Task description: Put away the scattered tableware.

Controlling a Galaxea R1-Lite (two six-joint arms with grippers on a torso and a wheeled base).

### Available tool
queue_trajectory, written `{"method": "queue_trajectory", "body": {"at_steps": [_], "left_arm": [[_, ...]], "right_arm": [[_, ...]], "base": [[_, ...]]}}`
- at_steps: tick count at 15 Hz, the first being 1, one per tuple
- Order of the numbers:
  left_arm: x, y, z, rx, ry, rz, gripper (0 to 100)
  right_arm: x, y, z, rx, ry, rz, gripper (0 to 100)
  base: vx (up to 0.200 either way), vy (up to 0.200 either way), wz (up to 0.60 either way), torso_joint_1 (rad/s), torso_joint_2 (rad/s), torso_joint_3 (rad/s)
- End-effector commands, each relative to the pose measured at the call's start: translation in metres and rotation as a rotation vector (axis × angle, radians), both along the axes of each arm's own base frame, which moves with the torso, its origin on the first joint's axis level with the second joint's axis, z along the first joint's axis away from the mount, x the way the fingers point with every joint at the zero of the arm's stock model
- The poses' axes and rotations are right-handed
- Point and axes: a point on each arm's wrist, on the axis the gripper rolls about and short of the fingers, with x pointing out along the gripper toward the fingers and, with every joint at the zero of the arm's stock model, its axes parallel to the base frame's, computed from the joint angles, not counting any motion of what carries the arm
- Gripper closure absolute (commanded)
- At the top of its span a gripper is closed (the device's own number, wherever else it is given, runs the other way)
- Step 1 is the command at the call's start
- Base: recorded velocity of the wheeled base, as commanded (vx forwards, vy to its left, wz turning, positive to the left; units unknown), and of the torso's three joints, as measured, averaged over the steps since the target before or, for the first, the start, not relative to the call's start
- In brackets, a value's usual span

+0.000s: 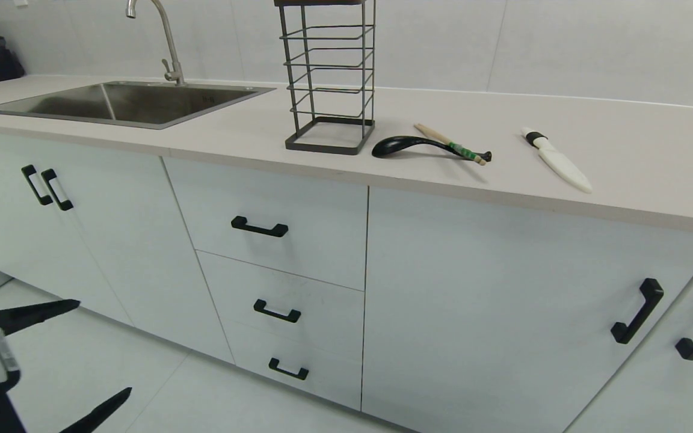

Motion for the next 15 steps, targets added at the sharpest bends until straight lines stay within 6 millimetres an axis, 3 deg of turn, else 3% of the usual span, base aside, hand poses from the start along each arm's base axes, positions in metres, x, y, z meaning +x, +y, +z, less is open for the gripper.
{"method": "queue_trajectory", "body": {"at_steps": [1,2,4,7,10,15], "left_arm": [[0.034,-0.012,-0.013,0.083,0.127,-0.028,0],[0.040,-0.014,-0.013,0.091,0.132,-0.024,0],[0.077,-0.028,-0.018,0.114,0.155,-0.046,0],[0.101,-0.041,-0.034,0.211,0.141,-0.085,0],[0.117,-0.060,-0.046,0.285,0.098,-0.191,0],[0.136,-0.057,-0.073,0.458,0.129,-0.271,0]], "right_arm": [[0.000,0.000,0.000,0.000,0.001,0.000,100],[0.000,0.000,0.000,0.000,0.001,0.000,100],[0.000,0.000,0.000,0.000,0.001,0.000,100],[0.000,0.000,0.000,0.000,0.001,0.000,100],[0.000,0.000,0.000,0.000,0.001,0.000,100],[0.000,0.000,0.000,0.000,0.001,0.000,100]], "base": [[0.000,0.000,0.00,0.000,0.00,0.000],[0.000,0.000,0.00,0.000,0.00,0.000],[0.000,0.000,0.00,0.000,0.00,0.000],[0.000,0.000,0.00,0.000,0.00,0.000],[0.000,0.000,0.00,0.000,0.00,0.000],[0.000,0.000,0.00,0.000,0.00,0.000]]}}
